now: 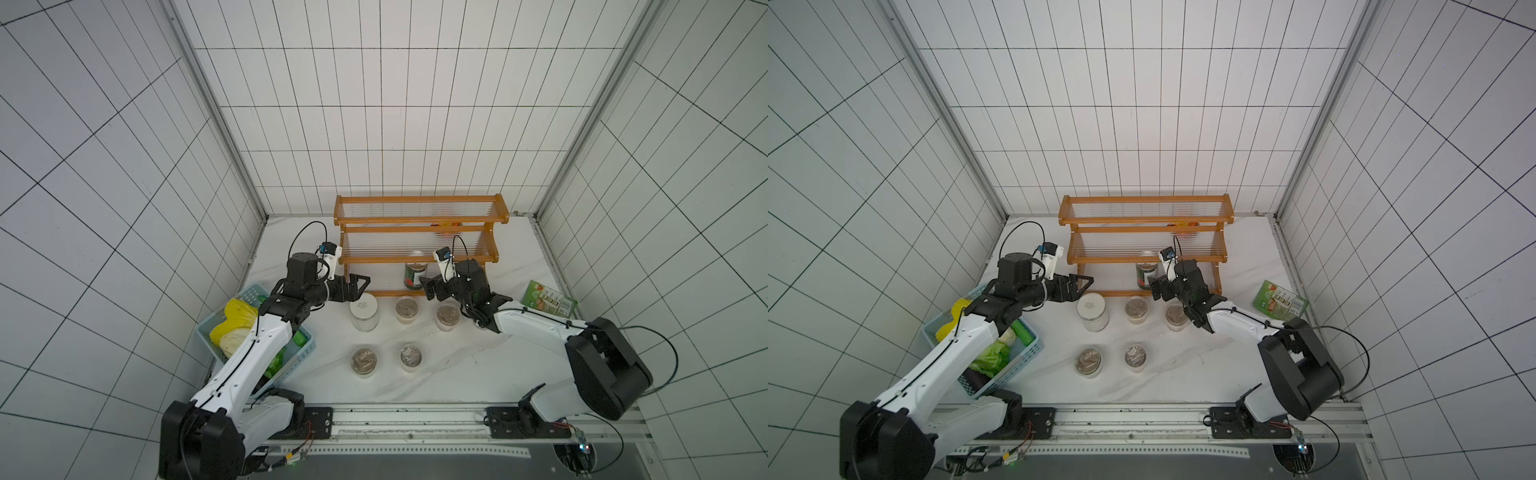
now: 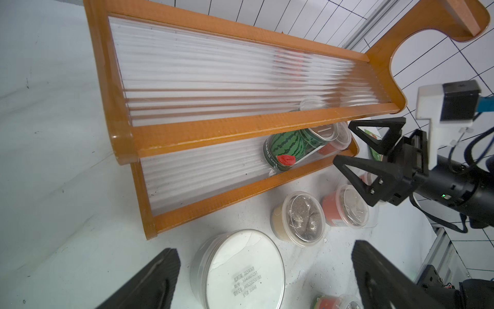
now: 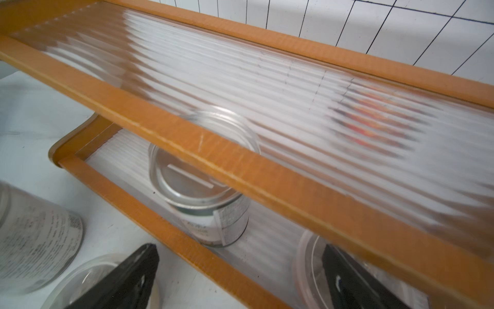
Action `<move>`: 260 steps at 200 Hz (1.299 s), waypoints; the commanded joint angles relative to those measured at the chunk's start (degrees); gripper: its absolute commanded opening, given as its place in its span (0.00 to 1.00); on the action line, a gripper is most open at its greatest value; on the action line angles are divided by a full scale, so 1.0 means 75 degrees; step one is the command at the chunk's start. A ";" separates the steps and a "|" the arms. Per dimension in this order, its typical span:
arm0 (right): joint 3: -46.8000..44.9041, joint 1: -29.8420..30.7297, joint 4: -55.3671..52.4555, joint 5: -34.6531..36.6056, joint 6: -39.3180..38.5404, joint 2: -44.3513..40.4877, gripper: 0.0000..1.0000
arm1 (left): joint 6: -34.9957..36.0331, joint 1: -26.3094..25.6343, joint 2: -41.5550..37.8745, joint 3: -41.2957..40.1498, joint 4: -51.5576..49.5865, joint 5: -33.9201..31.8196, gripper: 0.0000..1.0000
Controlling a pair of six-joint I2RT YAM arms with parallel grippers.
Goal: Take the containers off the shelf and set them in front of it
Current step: 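Pick up a container from the shelf.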
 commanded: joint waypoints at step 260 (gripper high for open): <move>0.1723 0.0684 0.2427 0.1854 0.0577 0.2556 0.69 | 0.0050 0.0030 -0.0031 -0.0094 0.0264 -0.0093 0.98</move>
